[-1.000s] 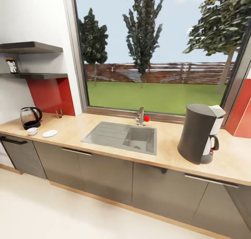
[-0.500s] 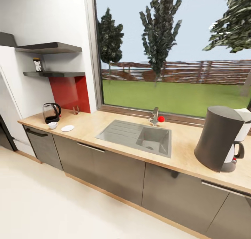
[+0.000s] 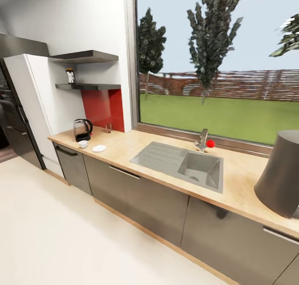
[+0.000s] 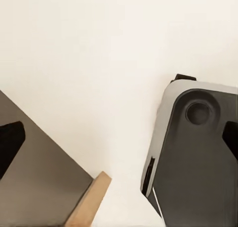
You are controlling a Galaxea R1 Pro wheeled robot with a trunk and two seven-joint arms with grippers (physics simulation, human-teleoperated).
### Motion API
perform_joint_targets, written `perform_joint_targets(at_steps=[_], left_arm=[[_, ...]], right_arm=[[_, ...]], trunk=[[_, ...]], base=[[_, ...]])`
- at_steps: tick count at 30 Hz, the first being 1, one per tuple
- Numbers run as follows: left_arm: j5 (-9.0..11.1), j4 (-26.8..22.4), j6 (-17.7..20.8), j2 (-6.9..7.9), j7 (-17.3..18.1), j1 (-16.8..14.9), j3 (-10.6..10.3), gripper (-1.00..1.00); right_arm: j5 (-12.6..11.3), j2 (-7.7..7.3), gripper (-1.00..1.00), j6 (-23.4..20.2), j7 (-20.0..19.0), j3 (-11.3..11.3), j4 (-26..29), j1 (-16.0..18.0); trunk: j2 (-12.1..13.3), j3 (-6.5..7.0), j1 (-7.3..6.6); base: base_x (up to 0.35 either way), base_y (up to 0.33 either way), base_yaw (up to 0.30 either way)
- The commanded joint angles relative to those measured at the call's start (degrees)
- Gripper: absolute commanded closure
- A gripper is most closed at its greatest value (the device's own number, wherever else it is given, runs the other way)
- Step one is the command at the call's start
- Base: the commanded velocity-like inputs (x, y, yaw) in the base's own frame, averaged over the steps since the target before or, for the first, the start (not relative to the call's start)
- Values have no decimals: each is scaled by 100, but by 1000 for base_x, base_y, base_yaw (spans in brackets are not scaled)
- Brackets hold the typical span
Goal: Set up a coffee station on the kitchen countertop: keep the coffee maker on the countertop, move the bottle of coffee from the kitchen shelf to the counter next to the coffee maker, place a paper coffee filter on top of the coffee maker, put the saucer next to the coffee maker with the coffee cup on the saucer, and place the electric kettle next to the coffee maker.
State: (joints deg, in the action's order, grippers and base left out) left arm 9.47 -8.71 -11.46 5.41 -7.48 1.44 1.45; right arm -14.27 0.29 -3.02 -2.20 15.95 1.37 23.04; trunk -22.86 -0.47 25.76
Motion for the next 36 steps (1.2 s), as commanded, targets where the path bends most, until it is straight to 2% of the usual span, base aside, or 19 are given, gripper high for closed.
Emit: perform_joint_targets(at_steps=[1, 10, 21, 36], left_arm=[[44, -10, -6, -6, 3, 5, 3, -100], [58, -8, 2, -20, 14, 6, -15, -100], [-261, -17, 9, -26, 18, 6, -7, -100], [-314, -17, 3, -31, 18, 6, -5, -100]], right_arm=[[-55, -5, -100, -28, -9, 47, 5, 1], [-50, -20, -100, -30, -2, 47, 4, -1], [-49, -21, -100, -32, 0, 49, 4, -1], [-49, -14, -100, -32, 9, 49, 4, -4]], trunk=[[-6, -9, 3], [-6, -41, 3], [-6, -81, 3], [-6, -136, 3]], base=[[0, 0, 267], [0, 0, 267], [18, 0, 267], [294, 34, 267]])
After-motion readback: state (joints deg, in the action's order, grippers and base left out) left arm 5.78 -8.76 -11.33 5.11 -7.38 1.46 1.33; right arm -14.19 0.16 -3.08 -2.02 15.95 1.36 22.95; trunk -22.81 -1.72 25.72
